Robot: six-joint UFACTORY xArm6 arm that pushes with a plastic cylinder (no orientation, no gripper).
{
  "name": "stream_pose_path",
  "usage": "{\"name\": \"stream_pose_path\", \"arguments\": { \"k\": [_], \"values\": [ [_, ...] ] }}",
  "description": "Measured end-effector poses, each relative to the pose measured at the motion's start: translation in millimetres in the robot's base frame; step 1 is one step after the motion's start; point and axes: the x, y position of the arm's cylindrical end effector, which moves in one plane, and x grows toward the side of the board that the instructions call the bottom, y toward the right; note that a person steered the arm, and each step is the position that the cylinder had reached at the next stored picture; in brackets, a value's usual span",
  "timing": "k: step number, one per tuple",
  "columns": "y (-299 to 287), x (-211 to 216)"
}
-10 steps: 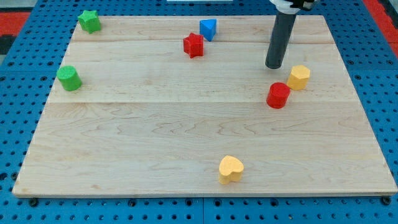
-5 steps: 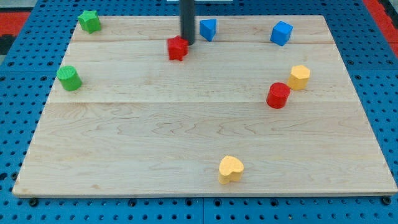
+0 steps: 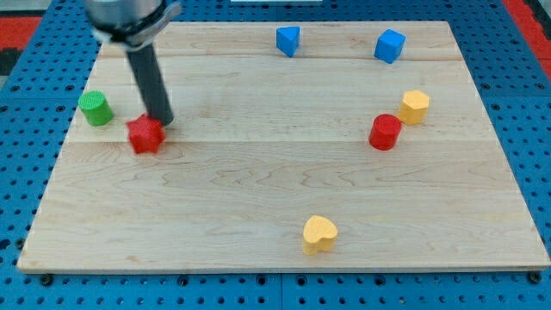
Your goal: Push the red star below the green circle
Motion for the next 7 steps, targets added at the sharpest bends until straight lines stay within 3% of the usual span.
{"name": "stream_pose_path", "arguments": {
  "k": [2, 3, 4, 5, 6, 7],
  "values": [
    [-42, 110],
    [-46, 114],
    [-27, 82],
    [23, 55],
    [155, 50],
    [216, 50]
  ]
}}
